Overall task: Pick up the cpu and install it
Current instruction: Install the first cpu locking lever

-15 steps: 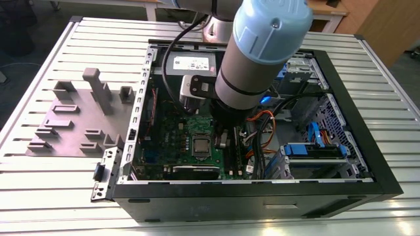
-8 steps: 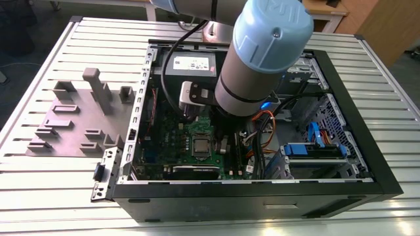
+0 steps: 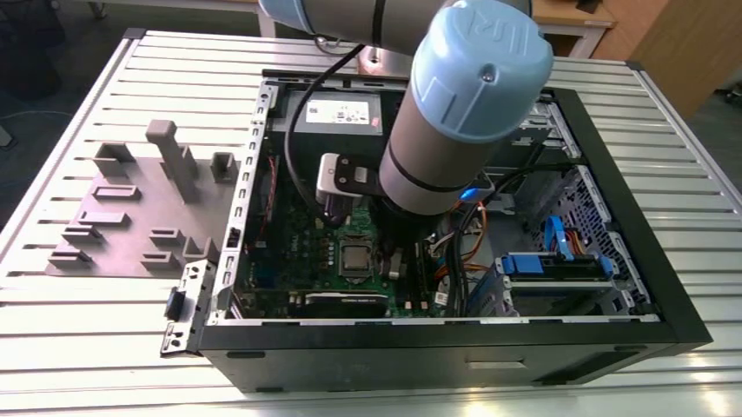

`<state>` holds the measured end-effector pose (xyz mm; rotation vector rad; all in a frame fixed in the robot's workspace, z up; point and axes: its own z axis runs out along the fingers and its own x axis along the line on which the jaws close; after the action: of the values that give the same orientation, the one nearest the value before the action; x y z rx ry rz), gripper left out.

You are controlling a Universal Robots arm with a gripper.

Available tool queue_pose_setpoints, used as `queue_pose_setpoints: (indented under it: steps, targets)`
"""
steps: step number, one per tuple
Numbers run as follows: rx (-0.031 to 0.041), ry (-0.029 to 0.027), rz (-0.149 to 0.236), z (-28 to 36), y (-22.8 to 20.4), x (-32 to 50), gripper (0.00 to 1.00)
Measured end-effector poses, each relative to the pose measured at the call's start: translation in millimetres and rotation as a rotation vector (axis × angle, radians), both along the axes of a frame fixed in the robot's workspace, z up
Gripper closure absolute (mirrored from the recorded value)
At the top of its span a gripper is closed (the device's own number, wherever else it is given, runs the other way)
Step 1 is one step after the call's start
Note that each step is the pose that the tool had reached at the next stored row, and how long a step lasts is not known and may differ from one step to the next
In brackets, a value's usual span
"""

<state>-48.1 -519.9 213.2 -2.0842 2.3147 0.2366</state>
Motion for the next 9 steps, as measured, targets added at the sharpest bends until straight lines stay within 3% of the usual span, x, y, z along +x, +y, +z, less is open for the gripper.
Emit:
queue_pose_setpoints:
  steps: [9]
  targets:
    - [0.0, 0.0, 0.009, -9.7, -2.8, 0.0, 0.89]
